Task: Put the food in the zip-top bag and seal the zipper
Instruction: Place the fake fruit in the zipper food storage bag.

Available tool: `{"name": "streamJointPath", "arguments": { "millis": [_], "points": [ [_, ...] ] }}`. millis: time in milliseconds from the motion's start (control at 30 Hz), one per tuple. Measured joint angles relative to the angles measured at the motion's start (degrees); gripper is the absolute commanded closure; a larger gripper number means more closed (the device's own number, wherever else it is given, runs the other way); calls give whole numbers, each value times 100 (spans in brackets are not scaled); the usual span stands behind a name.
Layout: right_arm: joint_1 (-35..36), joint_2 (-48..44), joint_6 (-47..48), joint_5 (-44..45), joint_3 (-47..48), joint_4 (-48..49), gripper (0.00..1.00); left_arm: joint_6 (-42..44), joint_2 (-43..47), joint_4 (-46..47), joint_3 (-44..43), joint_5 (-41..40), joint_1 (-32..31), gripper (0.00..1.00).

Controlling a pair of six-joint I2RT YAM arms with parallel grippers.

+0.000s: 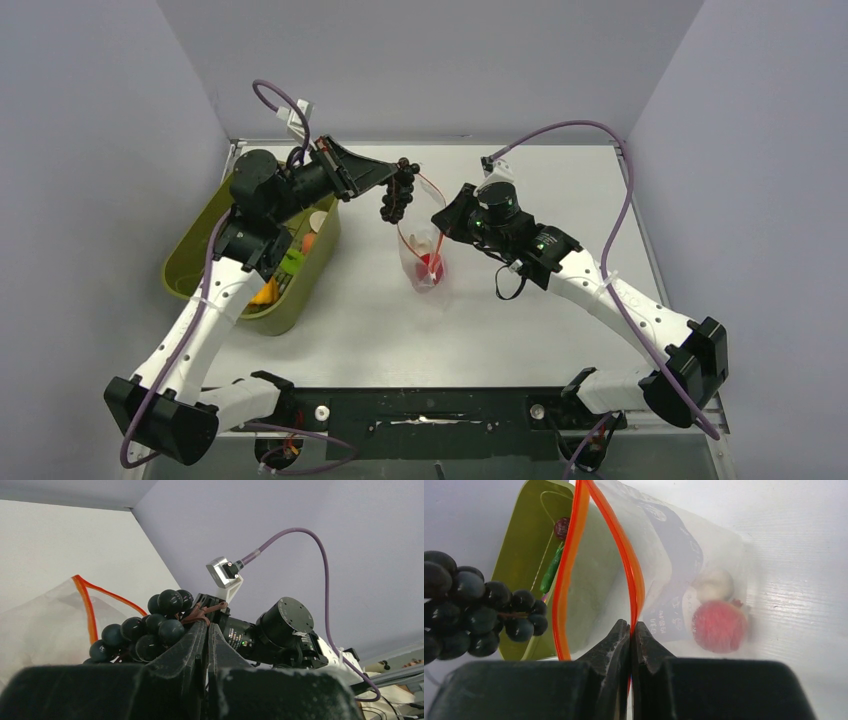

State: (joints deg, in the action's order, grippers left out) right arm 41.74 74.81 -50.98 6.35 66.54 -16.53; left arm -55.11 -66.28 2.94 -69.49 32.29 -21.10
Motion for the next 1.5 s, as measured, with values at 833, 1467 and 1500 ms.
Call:
{"name": "streamJointPath", "arguments": {
  "millis": [833, 1467, 1500],
  "points": [
    [0, 4, -142, -151, -96, 186, 100, -538, -164, 1346, 420, -168, -476, 100],
    [0, 2, -186, -251, -179, 323, 100, -474, -304, 1738, 1110, -557, -623, 100],
    [0, 2, -186, -251, -179, 323, 100, -435, -306, 1668, 1156, -610, -623, 100]
  ]
}}
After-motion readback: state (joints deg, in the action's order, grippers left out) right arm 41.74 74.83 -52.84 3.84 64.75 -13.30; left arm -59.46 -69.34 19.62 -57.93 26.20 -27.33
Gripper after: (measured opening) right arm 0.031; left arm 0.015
